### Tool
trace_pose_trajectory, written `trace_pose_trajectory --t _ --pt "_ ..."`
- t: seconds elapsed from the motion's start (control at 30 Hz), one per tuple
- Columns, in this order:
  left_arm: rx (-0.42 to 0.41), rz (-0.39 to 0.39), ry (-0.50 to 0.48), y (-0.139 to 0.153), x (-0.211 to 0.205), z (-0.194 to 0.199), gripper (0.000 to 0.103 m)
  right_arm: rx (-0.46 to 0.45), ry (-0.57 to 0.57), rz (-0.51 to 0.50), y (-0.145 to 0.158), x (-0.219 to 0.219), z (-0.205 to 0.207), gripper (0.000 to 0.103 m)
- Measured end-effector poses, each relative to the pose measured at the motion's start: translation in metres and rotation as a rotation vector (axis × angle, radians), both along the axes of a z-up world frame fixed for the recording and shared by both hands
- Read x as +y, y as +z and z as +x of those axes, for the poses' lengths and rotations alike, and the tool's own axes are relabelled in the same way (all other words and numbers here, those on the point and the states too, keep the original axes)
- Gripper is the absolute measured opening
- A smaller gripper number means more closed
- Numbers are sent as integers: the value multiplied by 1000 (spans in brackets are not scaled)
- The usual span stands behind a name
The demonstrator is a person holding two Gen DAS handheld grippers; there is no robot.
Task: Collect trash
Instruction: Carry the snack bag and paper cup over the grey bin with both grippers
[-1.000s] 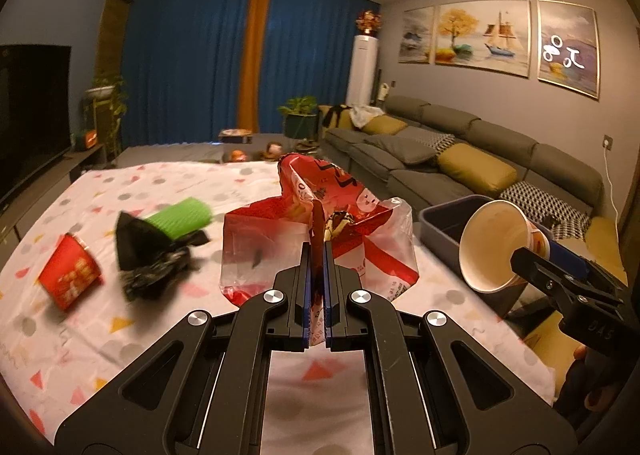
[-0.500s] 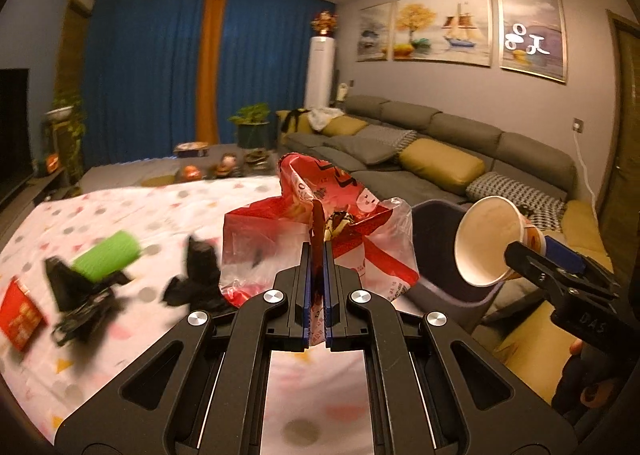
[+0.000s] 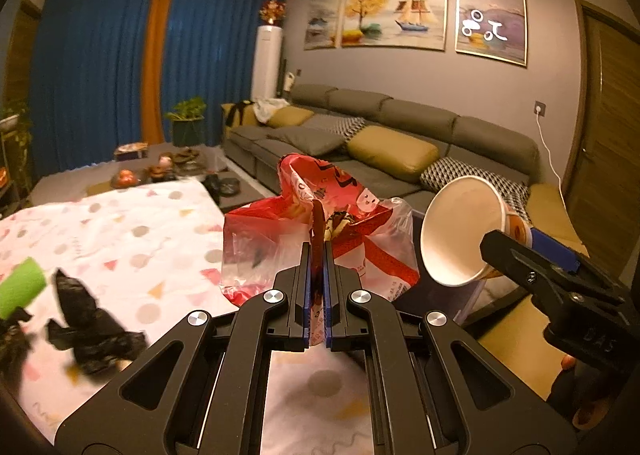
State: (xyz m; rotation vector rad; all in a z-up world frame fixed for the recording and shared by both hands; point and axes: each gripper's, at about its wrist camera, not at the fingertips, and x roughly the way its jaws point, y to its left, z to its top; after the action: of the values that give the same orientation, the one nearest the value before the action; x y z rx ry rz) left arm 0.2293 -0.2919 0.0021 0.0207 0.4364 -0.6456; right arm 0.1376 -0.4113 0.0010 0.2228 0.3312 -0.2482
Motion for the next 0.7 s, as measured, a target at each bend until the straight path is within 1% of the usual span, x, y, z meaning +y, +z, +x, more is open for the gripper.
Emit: trace_pose_trajectory --t 0.23,0.47,0.6,0.7 --pt "33 19 -52 -15 -31 18 4 11 -40 22 -8 -17 8 82" --pt "74 32 -81 -31 -43 33 4 37 -48 38 -21 -27 19 82" --pt "107 30 -102 -41 -48 41 4 52 -51 38 -25 -32 24 82" --pt "116 30 -114 -45 -50 44 4 56 -54 37 -26 -34 26 82"
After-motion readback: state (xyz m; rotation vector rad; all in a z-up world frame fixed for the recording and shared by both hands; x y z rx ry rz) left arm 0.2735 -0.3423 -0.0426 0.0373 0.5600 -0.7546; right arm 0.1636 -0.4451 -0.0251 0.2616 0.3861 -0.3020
